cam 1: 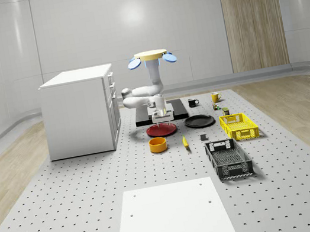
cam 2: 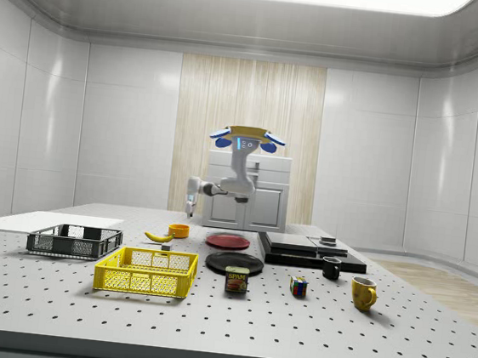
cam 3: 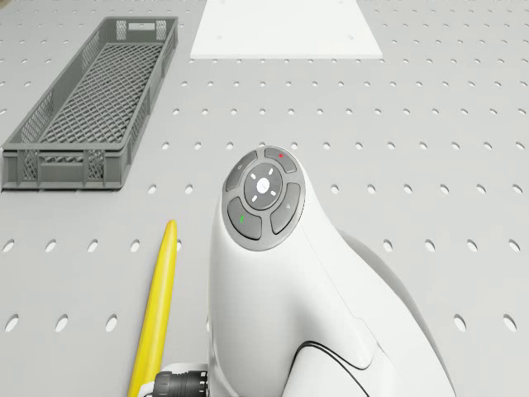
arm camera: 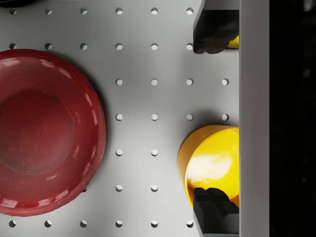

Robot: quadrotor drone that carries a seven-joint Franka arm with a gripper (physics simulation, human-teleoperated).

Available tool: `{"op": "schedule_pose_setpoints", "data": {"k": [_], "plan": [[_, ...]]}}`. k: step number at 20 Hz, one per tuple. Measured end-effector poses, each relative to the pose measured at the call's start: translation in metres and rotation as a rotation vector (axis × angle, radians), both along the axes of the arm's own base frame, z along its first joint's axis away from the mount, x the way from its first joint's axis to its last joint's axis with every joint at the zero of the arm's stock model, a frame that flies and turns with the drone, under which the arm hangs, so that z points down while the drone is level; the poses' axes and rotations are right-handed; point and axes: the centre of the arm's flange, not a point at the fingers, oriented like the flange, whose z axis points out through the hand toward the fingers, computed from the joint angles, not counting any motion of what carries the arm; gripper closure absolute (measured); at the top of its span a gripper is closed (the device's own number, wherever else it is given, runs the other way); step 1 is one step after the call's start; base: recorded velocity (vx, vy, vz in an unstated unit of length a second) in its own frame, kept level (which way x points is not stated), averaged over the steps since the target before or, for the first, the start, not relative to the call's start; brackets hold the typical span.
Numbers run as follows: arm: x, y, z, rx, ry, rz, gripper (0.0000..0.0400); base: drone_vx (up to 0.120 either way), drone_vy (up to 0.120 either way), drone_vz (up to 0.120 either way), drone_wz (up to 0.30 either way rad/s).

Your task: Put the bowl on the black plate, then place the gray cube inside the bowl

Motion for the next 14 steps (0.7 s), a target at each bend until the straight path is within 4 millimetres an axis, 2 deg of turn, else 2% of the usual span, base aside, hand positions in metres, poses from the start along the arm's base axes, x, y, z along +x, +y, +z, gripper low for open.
{"op": "schedule_pose_setpoints", "data": {"k": [3, 8, 11, 14], "plan": [[0.0, 0.0, 0.0, 0.0, 0.0, 0.0, 0.0, 0.12, 0.0, 0.0, 0.0], [0.0, 0.0, 0.0, 0.0, 0.0, 0.0, 0.0, 0.12, 0.0, -0.12, 0.0], [0.0, 0.0, 0.0, 0.0, 0.0, 0.0, 0.0, 0.12, 0.0, -0.027, 0.0], [0.0, 0.0, 0.004, 0.0, 0.0, 0.0, 0.0, 0.0, 0.0, 0.0, 0.0]]}}
